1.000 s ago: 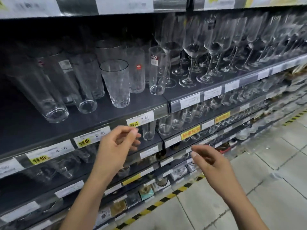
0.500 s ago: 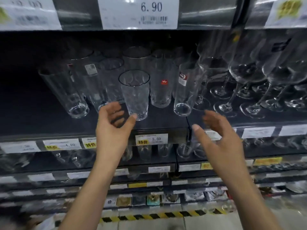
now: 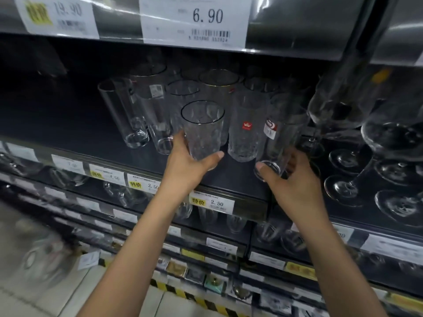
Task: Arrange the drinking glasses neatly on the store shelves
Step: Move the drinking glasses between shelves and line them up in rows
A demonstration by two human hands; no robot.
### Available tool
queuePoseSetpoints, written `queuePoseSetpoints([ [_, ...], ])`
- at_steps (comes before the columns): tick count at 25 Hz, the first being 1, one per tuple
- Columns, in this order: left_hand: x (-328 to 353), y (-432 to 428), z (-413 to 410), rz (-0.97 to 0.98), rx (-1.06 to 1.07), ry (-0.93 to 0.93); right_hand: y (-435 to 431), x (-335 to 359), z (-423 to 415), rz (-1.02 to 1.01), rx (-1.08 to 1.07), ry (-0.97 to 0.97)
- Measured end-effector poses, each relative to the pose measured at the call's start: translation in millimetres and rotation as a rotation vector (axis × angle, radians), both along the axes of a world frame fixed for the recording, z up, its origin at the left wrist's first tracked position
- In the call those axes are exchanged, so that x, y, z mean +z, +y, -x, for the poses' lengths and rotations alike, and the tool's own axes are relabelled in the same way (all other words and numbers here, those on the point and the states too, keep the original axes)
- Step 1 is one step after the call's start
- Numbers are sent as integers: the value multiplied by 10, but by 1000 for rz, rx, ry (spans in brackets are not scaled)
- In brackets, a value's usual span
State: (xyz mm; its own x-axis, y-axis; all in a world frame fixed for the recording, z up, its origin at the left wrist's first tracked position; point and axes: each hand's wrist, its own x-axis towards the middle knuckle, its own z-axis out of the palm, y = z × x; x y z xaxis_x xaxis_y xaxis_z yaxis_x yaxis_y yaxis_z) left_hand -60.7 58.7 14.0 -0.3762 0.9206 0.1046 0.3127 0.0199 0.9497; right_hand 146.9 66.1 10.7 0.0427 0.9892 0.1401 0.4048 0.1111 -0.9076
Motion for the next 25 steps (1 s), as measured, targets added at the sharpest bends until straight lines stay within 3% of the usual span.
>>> queuePoseSetpoints([
  [6,4,12,0,-44,87,59,99,-52,33,-31,31,18],
  [13,-12,-238,12,-197,201,-87,-13,-26,75,-86,104,157],
  [19,99,-814,224,-393,195,-361,-177,140,377,-56,466,405],
  [22,107,-1145,414,-444,192,-482,-252,141,699,78,637,623],
  [25,141,-1520,645,-427,201,-578,-415,150,1129,238,777,664],
])
